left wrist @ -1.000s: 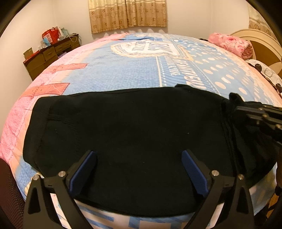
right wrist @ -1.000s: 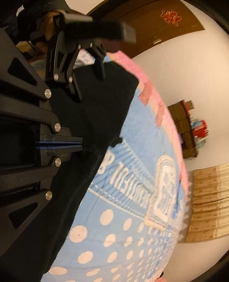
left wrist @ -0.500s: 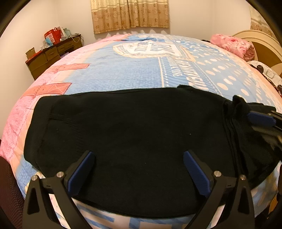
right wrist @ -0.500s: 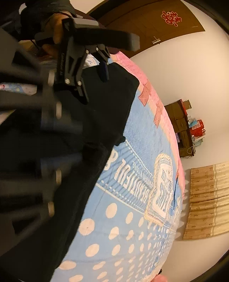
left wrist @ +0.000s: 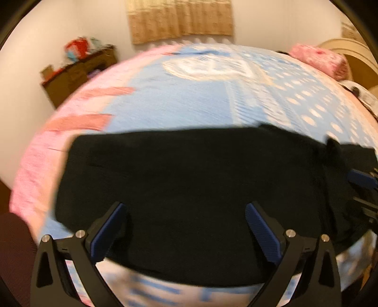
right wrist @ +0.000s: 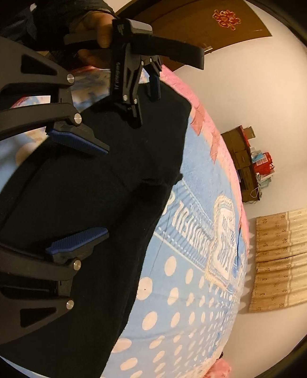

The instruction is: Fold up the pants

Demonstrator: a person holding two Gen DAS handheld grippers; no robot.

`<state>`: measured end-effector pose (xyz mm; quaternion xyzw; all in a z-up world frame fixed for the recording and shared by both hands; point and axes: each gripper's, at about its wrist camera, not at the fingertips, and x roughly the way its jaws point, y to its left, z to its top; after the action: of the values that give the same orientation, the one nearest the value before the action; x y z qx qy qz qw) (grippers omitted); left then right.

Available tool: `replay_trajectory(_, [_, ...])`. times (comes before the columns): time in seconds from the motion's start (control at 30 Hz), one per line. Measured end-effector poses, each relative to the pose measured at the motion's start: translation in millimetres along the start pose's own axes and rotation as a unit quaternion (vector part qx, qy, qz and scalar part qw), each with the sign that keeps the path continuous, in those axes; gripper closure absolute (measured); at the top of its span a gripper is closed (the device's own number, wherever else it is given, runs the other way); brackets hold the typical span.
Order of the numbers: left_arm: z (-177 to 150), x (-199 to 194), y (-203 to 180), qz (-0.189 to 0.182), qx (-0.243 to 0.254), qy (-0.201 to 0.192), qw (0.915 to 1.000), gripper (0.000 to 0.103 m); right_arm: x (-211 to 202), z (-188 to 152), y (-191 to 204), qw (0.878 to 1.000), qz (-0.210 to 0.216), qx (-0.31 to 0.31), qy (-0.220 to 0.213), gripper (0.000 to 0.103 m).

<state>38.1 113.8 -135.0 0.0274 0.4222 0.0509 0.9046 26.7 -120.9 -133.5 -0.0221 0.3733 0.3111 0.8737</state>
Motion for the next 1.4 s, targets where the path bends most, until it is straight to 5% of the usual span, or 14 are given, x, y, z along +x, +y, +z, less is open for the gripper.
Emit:
replay_trajectory(0.2, [18, 0, 84, 0.047, -0.038, 0.006, 0.9981, 0.000, -5, 9, 20, 0.999, 0.007, -0.028, -0.023, 0.038])
replay_trajectory(0.43, [24, 46, 138, -0.007, -0.076, 0.066, 0.9949, 0.000, 12, 10, 59, 0.996, 0.032, -0.080, -0.015, 0.038])
replay_trajectory(0.57, [26, 59, 146, -0.084, -0.103, 0.087, 0.9873, 0.014, 17, 8, 60, 0.996, 0.021, -0.086, -0.008, 0.038])
replay_trajectory(0.73, [28, 63, 136, -0.082, -0.080, 0.093, 0.9891, 0.015, 20, 4, 50, 0.998, 0.018, -0.062, -0.005, 0.038])
replay_trajectory(0.83, [28, 55, 128, -0.079, -0.055, 0.082, 0.9920, 0.042, 23, 3, 50, 0.998, 0.015, -0.064, -0.006, 0.038])
replay_trajectory(0.9, [29, 50, 124, -0.086, -0.051, 0.083, 0.9915, 0.070, 21, 4, 49, 0.998, 0.017, -0.062, -0.007, 0.038])
replay_trajectory(1.1, [34, 26, 126, -0.107, -0.068, 0.065, 0.9898, 0.080, 8, 2, 37, 0.999, 0.006, -0.040, -0.021, 0.038])
replay_trajectory(1.4, [53, -57, 107, -0.133, -0.061, 0.009, 0.9892, 0.080, -22, -10, 11, 0.999, -0.013, -0.002, -0.048, 0.038])
